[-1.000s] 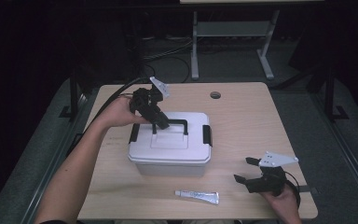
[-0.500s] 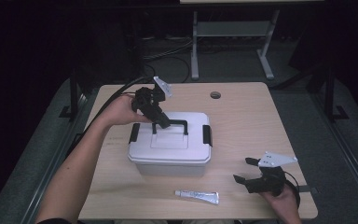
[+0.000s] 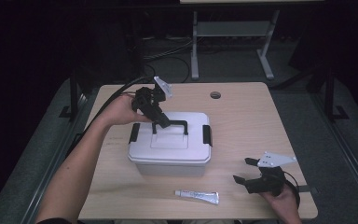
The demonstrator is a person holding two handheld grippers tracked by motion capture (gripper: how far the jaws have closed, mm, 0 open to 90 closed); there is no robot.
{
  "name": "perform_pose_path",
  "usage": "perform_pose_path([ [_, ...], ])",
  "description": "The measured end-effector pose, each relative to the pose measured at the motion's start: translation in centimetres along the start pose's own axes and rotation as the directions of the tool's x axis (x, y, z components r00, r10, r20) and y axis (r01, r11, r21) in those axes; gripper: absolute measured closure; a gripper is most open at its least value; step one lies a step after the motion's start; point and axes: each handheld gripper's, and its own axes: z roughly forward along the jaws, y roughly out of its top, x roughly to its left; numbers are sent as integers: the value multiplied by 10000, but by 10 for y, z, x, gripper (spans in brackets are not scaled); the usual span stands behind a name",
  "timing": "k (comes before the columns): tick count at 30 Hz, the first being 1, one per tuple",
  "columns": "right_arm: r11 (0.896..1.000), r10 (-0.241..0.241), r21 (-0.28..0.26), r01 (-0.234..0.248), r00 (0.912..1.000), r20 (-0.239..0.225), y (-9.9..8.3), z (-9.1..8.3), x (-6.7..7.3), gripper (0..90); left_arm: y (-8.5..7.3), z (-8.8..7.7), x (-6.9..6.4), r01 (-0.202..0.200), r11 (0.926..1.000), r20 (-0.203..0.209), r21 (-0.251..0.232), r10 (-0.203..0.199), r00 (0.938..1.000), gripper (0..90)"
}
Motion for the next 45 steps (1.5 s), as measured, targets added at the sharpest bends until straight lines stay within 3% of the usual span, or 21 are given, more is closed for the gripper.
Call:
perform_pose_path([
  [15, 10000, -50, -22, 50, 10000, -5, 0, 0, 1, 170, 0, -1, -4, -127, 9999, 188, 56, 126, 9997, 815],
  [45, 9999, -64, 126, 64, 10000, -29, 0, 2, 2, 171, 1, -1, -9, -302, 9995, 4, 8, 302, 9995, 825],
])
